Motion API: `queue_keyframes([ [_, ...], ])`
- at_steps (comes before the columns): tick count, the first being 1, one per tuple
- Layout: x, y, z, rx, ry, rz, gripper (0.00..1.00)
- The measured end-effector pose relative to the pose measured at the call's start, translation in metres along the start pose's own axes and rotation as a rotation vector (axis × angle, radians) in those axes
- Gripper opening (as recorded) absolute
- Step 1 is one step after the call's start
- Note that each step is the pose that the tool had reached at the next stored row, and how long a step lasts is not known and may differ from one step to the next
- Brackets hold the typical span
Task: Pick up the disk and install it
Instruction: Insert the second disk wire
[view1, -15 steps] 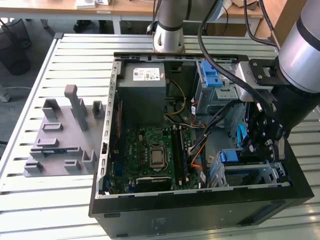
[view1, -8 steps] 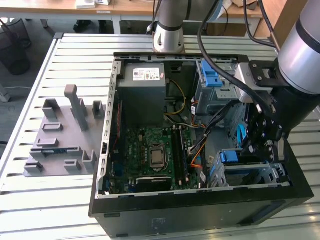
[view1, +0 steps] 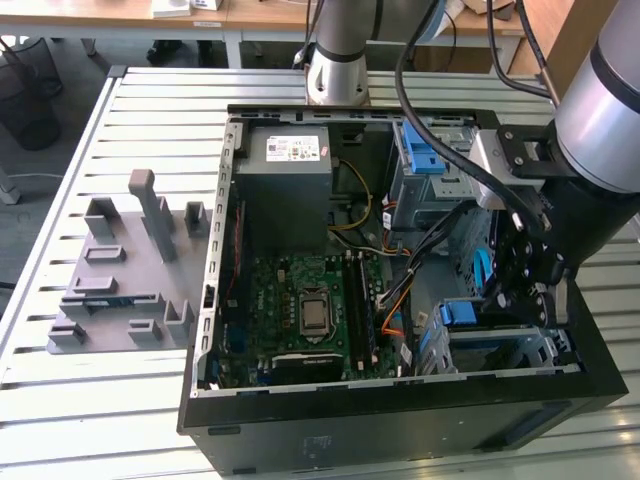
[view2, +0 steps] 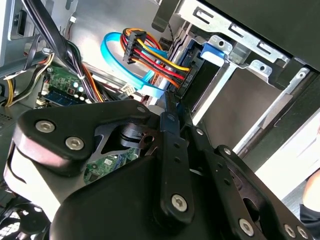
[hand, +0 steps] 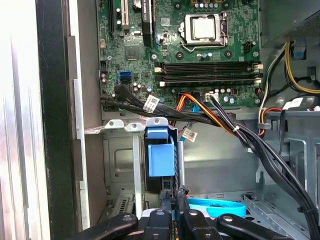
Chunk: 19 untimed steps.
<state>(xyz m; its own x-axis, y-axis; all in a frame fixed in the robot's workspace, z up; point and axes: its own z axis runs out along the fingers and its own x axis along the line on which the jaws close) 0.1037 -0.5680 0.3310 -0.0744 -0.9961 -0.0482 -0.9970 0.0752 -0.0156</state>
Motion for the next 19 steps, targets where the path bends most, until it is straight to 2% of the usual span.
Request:
queue_keyframes([
  [8,0.0001,-0.0001,0.0002,0.0002,-0.0001,0.000,0.16],
  [10,0.0000,-0.0001,0.0003,0.0001,-0.0001,0.000,0.17],
  [11,0.0000,-0.0001,0.0003,0.0000,-0.0001,0.000,0.24],
  [13,0.0000,-0.0001,0.0001,0.0001,-0.0004,0.000,0.24],
  [19,-0.0002,-0.0002,-0.0048,0.0000,-0.0001,0.000,0.24],
])
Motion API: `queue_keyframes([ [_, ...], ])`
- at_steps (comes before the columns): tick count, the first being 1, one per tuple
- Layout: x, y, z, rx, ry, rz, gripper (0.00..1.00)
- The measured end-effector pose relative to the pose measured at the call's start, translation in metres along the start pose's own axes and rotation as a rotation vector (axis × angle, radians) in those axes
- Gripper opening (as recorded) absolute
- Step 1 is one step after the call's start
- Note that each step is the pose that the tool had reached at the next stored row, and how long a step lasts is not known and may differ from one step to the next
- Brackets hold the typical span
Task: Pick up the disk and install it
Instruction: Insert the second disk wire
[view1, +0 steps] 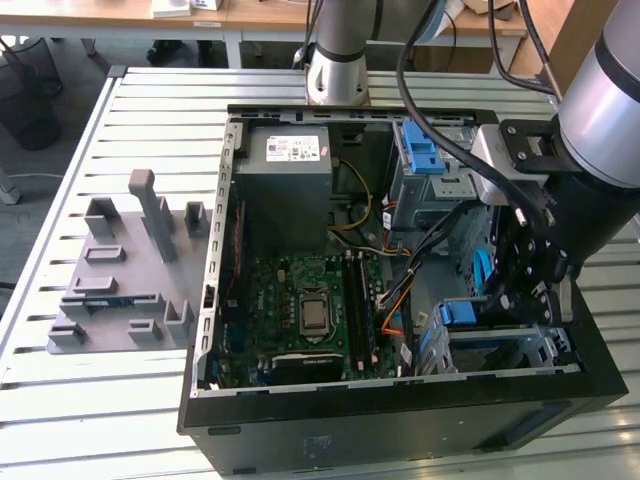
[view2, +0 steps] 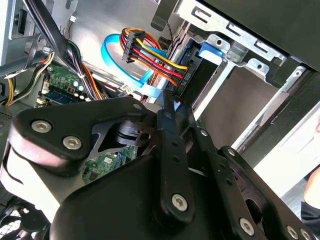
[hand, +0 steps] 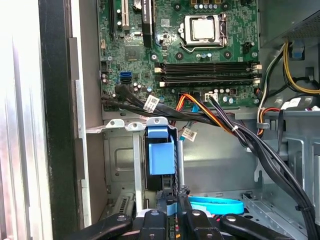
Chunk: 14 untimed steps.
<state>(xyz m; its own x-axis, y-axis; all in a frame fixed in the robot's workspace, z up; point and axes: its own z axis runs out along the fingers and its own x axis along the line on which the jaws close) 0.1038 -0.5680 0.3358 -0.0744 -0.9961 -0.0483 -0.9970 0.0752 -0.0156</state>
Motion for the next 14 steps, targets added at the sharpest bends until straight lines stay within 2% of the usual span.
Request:
queue_keyframes([
  [8,-0.0005,-0.0001,-0.0103,0.0000,-0.0001,0.000,0.24],
  [11,-0.0006,-0.0002,-0.0124,-0.0001,-0.0003,0.000,0.24],
  [13,-0.0006,-0.0002,-0.0123,-0.0001,-0.0004,0.000,0.22],
  [14,-0.0006,-0.0002,-0.0124,-0.0001,-0.0002,0.000,0.16],
])
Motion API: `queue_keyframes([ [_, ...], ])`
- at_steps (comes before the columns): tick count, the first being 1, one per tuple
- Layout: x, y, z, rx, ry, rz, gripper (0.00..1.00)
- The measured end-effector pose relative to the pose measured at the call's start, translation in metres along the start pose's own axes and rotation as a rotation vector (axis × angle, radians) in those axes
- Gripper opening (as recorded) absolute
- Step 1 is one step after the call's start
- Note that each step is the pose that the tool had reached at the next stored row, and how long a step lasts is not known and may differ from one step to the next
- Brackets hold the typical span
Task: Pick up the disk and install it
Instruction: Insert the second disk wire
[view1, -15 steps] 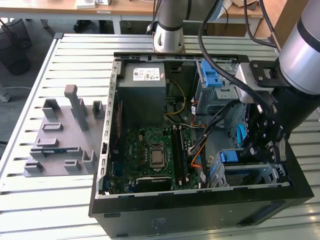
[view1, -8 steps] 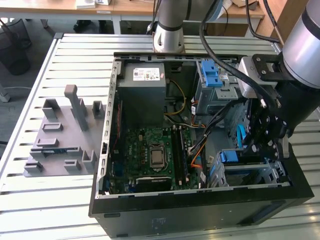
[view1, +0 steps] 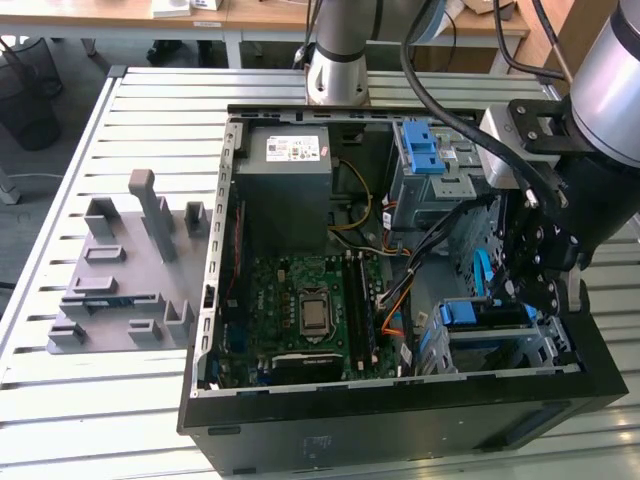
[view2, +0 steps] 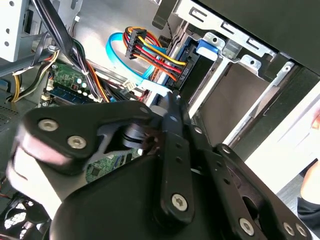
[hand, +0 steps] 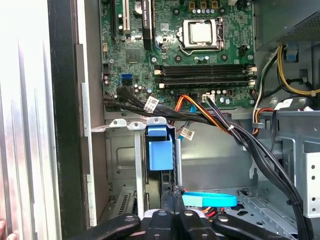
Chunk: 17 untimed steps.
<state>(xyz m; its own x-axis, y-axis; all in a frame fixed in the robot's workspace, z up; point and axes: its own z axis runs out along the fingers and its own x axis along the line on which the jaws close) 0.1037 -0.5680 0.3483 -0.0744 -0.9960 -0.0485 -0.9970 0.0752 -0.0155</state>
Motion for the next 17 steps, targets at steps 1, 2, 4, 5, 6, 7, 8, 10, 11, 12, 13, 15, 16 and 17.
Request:
queue_keyframes([
  [1,0.0000,0.0000,-0.0001,0.0000,0.0001,0.000,0.11],
  [2,0.0000,0.0000,-0.0001,0.0000,0.0002,0.000,0.11],
  [4,0.0000,0.0000,-0.0001,0.0000,0.0002,0.000,0.11],
  [5,0.0000,0.0000,-0.0001,0.0000,0.0002,0.000,0.11],
  [6,0.0000,0.0000,0.0000,0.0000,0.0003,0.000,0.11],
  [7,0.0000,-0.0001,0.0007,0.0000,0.0002,0.000,0.11],
  [8,0.0001,-0.0004,0.0020,-0.0001,0.0002,0.000,0.11],
  [10,0.0001,-0.0011,0.0045,-0.0001,0.0002,0.000,0.11],
  [11,0.0002,-0.0016,0.0056,-0.0001,0.0002,0.000,0.11],
  [12,0.0002,-0.0021,0.0067,0.0000,0.0002,0.000,0.11],
  [13,0.0002,-0.0023,0.0077,0.0000,0.0002,0.000,0.11],
  [15,0.0003,-0.0024,0.0093,0.0000,0.0003,0.000,0.11],
  [16,0.0003,-0.0025,0.0101,-0.0001,0.0002,0.000,0.11],
  [17,0.0003,-0.0027,0.0108,0.0000,0.0002,0.000,0.11],
])
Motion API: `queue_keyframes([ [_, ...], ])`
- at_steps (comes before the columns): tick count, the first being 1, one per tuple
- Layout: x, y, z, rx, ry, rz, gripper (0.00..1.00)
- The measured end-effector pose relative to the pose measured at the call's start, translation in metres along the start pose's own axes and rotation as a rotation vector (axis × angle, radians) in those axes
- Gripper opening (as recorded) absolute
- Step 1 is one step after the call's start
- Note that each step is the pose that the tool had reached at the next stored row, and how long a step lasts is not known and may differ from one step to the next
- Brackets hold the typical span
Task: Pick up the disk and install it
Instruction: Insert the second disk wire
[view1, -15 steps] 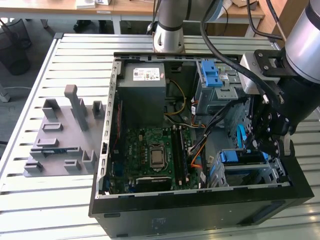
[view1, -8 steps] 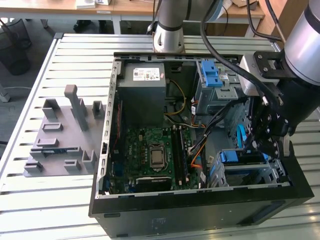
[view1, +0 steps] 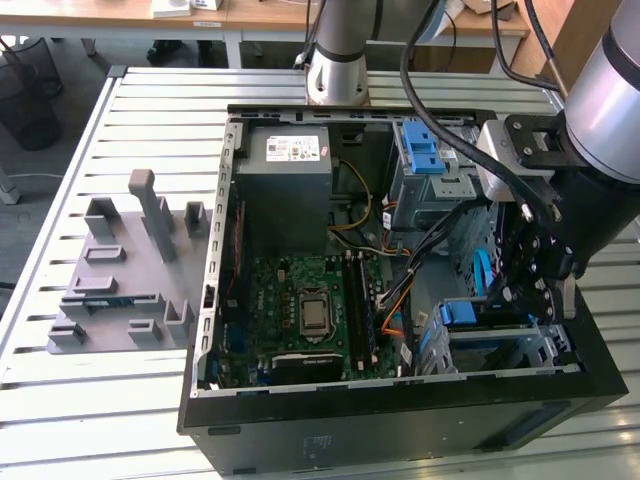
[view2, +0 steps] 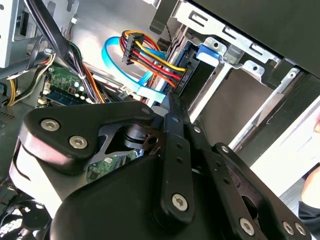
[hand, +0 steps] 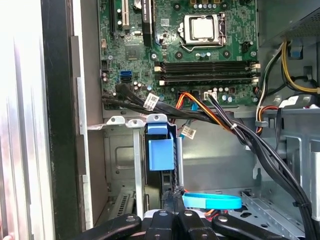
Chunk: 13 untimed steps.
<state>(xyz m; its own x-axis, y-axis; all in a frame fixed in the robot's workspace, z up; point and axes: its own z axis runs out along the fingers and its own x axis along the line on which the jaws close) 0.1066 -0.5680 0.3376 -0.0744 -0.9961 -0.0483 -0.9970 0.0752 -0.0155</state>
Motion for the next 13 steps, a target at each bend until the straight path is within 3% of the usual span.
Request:
queue_keyframes([
  [13,0.0000,-0.0025,0.0031,-0.0003,0.0000,0.000,0.11],
])
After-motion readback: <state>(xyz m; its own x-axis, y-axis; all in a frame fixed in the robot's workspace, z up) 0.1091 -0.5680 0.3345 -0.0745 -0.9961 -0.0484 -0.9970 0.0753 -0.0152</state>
